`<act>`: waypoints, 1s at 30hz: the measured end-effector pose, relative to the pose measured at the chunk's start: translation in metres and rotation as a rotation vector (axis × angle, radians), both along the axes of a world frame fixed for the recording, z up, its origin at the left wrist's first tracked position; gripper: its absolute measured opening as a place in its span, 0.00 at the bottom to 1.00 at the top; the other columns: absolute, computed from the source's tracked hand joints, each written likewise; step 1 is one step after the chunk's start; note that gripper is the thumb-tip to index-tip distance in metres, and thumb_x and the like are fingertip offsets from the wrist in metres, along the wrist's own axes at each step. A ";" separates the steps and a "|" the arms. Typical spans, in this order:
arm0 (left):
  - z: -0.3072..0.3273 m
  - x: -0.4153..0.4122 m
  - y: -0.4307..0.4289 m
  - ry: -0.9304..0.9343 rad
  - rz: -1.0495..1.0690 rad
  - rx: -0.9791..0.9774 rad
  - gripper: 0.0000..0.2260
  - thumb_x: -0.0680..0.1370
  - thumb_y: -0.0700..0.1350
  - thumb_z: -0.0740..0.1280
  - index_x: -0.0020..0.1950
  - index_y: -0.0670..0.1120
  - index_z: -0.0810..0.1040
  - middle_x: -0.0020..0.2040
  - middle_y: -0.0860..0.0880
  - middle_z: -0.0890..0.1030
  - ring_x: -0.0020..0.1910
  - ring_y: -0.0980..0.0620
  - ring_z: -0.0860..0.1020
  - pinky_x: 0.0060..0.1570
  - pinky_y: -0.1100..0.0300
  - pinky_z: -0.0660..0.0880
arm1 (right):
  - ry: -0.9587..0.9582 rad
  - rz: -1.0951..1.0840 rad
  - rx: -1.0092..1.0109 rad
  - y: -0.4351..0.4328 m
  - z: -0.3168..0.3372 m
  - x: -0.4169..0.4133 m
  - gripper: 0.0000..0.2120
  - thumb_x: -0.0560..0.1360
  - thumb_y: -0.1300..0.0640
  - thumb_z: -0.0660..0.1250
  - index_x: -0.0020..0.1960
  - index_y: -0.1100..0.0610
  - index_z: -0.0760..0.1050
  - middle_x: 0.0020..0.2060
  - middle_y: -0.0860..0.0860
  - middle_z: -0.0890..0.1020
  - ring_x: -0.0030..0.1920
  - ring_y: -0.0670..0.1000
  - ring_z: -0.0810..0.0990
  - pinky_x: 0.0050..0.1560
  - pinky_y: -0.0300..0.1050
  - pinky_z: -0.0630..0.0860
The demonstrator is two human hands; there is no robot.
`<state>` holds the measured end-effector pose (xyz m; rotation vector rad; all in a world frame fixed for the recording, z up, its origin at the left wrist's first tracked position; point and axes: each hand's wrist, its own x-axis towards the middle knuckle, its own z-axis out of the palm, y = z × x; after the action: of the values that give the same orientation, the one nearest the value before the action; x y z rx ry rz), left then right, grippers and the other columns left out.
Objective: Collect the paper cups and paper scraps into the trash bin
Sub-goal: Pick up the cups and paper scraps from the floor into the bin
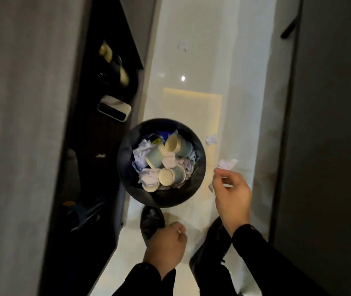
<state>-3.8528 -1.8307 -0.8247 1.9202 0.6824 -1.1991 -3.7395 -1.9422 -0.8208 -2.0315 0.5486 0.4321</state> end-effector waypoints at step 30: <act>-0.008 0.176 0.056 -0.449 0.975 -0.066 0.05 0.73 0.38 0.69 0.43 0.48 0.82 0.34 0.53 0.85 0.34 0.59 0.81 0.37 0.71 0.76 | 0.376 0.408 -0.195 0.009 -0.146 0.150 0.15 0.75 0.62 0.62 0.61 0.57 0.76 0.60 0.58 0.78 0.57 0.58 0.78 0.57 0.44 0.73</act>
<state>-3.6765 -1.7743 -0.8325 1.4003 1.1083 -0.1715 -3.5899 -1.9336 -0.9673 -2.2673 0.4062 1.0553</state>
